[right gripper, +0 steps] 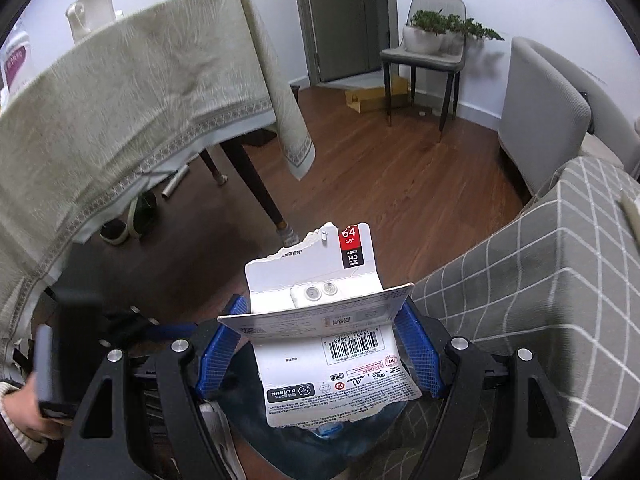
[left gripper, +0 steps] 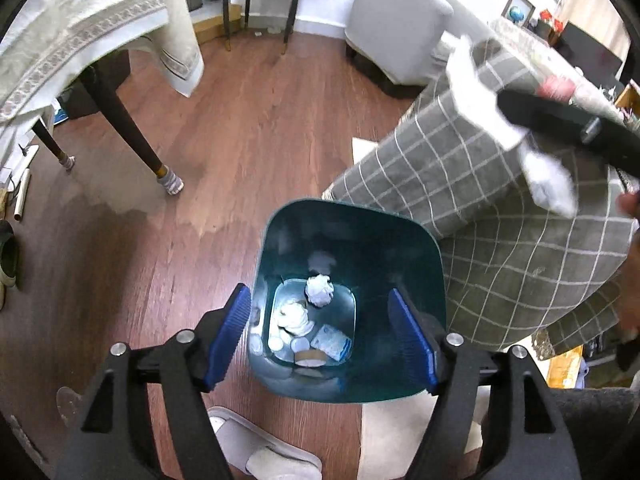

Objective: Collect trash
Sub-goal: 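Carry the white card package over the bin and open the right gripper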

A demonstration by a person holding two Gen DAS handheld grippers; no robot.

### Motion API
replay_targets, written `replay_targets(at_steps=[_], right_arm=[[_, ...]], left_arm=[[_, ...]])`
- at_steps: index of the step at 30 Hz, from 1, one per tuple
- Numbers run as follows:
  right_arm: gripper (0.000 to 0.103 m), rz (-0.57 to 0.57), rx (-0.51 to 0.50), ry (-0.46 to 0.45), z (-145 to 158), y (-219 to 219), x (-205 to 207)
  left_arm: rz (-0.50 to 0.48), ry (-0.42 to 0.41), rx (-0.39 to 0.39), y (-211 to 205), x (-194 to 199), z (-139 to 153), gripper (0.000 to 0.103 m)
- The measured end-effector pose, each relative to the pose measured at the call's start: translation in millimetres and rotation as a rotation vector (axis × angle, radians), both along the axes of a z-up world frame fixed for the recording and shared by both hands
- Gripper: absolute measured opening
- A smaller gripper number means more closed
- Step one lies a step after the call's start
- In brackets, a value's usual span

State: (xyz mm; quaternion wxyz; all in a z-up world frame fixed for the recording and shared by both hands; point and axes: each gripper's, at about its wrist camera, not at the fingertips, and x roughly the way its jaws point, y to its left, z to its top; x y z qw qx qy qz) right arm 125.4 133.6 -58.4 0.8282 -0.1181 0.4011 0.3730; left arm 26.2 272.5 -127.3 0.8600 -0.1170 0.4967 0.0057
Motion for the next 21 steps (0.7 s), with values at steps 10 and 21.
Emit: replay_targets(at_steps=[10, 21], right_arm=[[0.076, 0.004, -0.073, 0.092, -38, 23, 4], [0.076, 0.04, -0.213, 0.175, -102, 43, -5]], left_arm=[[0.054, -0.154, 0.015, 22, -20, 42, 0.08], [0.082, -0.293, 0.018, 32, -31, 91, 0.075]])
